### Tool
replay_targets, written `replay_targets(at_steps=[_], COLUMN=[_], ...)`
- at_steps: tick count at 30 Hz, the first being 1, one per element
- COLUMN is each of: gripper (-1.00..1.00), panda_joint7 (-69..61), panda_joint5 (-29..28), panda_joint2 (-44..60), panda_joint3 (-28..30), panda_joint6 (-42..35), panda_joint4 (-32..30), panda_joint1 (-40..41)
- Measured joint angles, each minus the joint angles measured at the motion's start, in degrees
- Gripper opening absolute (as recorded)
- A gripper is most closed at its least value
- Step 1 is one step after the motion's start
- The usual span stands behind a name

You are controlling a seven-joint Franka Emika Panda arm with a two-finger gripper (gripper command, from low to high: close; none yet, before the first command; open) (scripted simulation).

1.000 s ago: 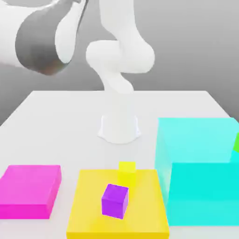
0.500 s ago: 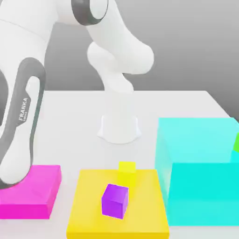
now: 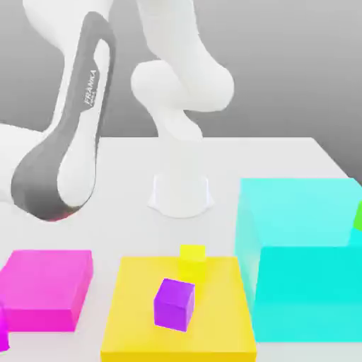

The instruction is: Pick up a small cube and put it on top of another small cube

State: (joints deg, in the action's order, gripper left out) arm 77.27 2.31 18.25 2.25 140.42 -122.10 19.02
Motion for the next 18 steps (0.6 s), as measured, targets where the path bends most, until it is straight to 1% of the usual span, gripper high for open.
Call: replay_targets(at_steps=[5, 10, 12, 14, 15, 18], gripper=[-1.00, -1.00, -1.00, -1.00, 1.00, 1.00], panda_joint7=[-1.8, -4.7, -5.0, -4.7, -4.5, -4.5], panda_joint5=[-1.6, -1.5, -1.8, -2.4, -2.7, -2.7], panda_joint2=[-10.2, -20.4, -20.1, -17.0, -15.5, -15.5], panda_joint3=[-4.4, -7.7, -7.7, -7.6, -7.6, -7.6], panda_joint6=[-1.6, -3.3, -0.9, 3.5, 5.4, 5.4], panda_joint4=[-8.5, -17.1, -19.2, -20.5, -21.0, -21.0], panda_joint1=[-4.6, -11.8, -12.3, -12.2, -12.2, -12.3])
